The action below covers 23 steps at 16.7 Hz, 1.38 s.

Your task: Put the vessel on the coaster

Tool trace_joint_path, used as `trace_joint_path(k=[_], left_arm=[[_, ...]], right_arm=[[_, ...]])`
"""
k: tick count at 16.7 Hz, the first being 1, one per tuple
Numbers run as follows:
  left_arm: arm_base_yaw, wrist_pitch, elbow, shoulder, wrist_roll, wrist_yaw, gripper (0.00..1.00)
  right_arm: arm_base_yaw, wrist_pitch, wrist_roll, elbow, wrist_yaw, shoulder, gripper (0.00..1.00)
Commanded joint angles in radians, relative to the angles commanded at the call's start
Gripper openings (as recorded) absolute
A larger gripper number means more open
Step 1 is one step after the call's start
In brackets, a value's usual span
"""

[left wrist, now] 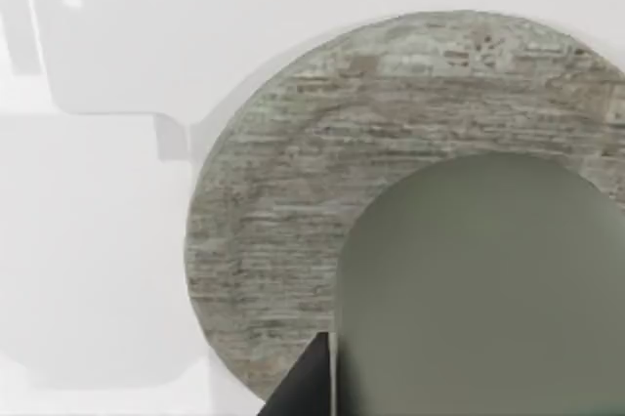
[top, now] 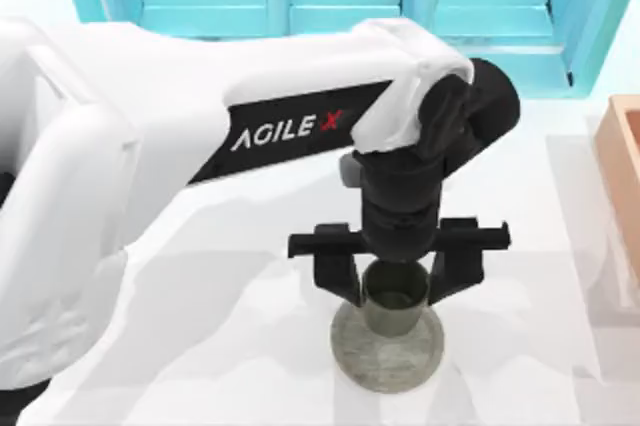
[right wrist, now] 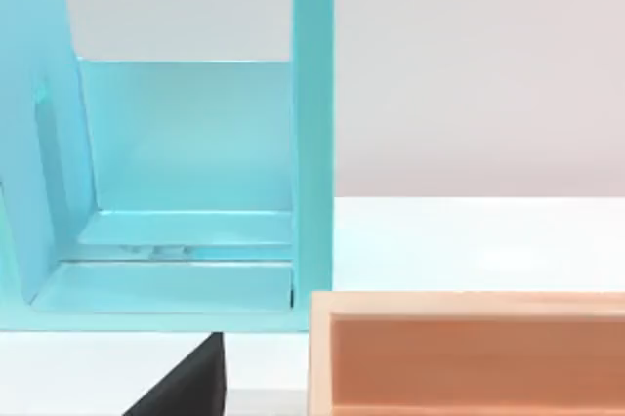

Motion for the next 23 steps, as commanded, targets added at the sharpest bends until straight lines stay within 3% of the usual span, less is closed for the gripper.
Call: trace_joint_path(k=[6, 19, 23], left_arm=[[-0.005, 0.056, -0.049, 0.008, -0.003, 0.004, 0.0], [-0.005, 0.056, -0.049, 0.008, -0.003, 0.004, 0.98], [-0.005, 0.056, -0.049, 0.008, -0.003, 0.004, 1.0]], right_arm=[[0.0, 0.0, 0.0, 0.0, 0.0, 0.0, 1.0], [0.0, 0.0, 0.0, 0.0, 0.0, 0.0, 1.0], [0.0, 0.0, 0.0, 0.0, 0.0, 0.0, 1.0]])
